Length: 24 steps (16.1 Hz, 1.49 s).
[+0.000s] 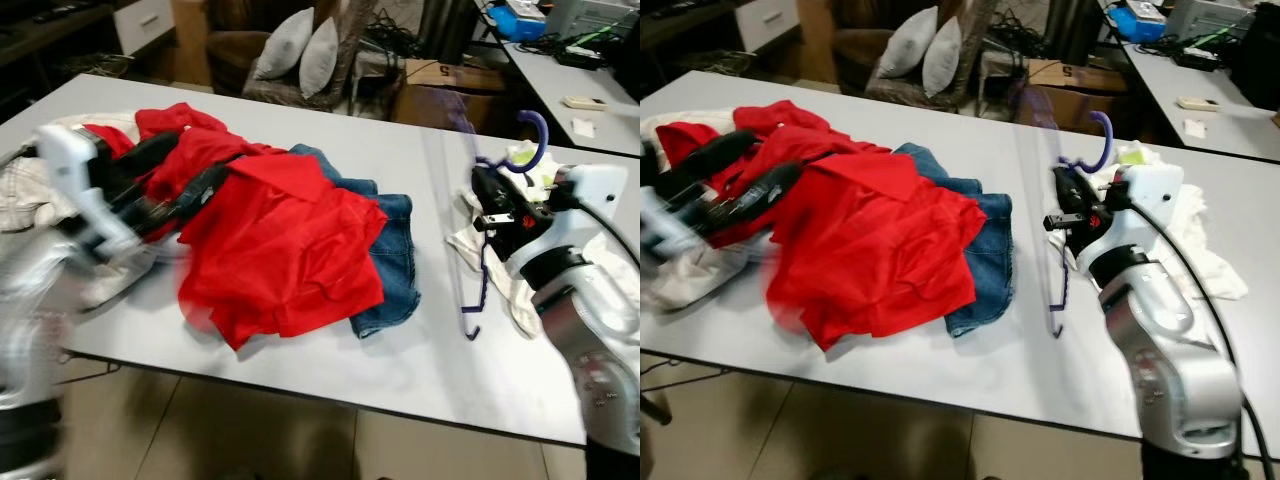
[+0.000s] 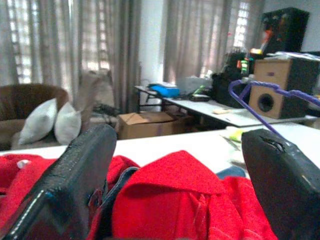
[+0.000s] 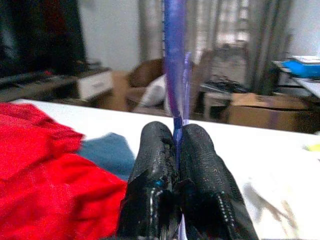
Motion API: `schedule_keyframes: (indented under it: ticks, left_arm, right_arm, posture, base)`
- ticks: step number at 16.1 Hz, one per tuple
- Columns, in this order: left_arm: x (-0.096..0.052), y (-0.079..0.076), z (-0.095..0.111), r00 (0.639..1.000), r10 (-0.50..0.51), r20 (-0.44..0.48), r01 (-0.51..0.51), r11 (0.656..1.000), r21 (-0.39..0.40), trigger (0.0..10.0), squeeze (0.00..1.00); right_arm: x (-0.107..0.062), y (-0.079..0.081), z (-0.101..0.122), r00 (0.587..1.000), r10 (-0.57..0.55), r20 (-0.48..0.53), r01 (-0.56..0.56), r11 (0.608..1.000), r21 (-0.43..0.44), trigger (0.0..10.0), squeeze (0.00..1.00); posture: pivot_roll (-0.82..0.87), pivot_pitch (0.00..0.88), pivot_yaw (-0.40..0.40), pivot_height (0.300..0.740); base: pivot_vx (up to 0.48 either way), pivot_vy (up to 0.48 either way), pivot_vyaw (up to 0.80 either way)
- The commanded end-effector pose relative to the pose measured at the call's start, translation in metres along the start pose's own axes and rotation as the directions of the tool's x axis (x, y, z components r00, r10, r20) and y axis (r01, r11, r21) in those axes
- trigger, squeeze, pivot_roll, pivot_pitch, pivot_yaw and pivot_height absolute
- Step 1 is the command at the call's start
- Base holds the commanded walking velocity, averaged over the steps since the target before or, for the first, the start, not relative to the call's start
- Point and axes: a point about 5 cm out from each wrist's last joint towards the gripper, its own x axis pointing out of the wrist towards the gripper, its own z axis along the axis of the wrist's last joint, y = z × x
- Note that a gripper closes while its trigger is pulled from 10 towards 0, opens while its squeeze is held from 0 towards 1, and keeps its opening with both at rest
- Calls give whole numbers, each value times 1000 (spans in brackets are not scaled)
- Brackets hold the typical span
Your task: Hang hanger
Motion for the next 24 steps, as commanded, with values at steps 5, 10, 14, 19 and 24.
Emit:
schedule_keyframes:
  ticks: [5,10,14,19,24]
  left_arm:
    - [21,-28,-24,995,88,-49,-87,996,12,10000,0]
    - [19,-28,-55,973,163,-163,-151,985,86,10000,0]
    - [26,-33,-61,975,146,-165,-129,985,113,10000,0]
    - [33,-42,-67,980,114,-162,-105,993,61,10000,0]
    - [32,-36,-67,978,118,-174,-98,988,116,10000,0]
  right_arm:
    - [-2,13,-11,994,-87,-70,84,996,-43,10000,0]
    - [-12,2,-22,973,-188,-136,161,968,-190,10000,0]
    - [-12,-6,-23,956,-241,-167,181,933,-311,10000,0]
    - [-17,0,-29,963,-227,-147,204,966,-156,10000,0]
    - [-13,3,-26,978,-152,-146,120,971,-208,10000,0]
  posture:
    - [44,0,-59,740]
    - [14,0,-61,740]
    - [-2,0,-47,740]
    - [-25,0,-28,740]
    - [-12,0,-23,740]
  base:
    - [0,-352,0]
    - [0,-480,0]
    - [0,-480,0]
    - [0,-115,0]
    - [0,460,-320]
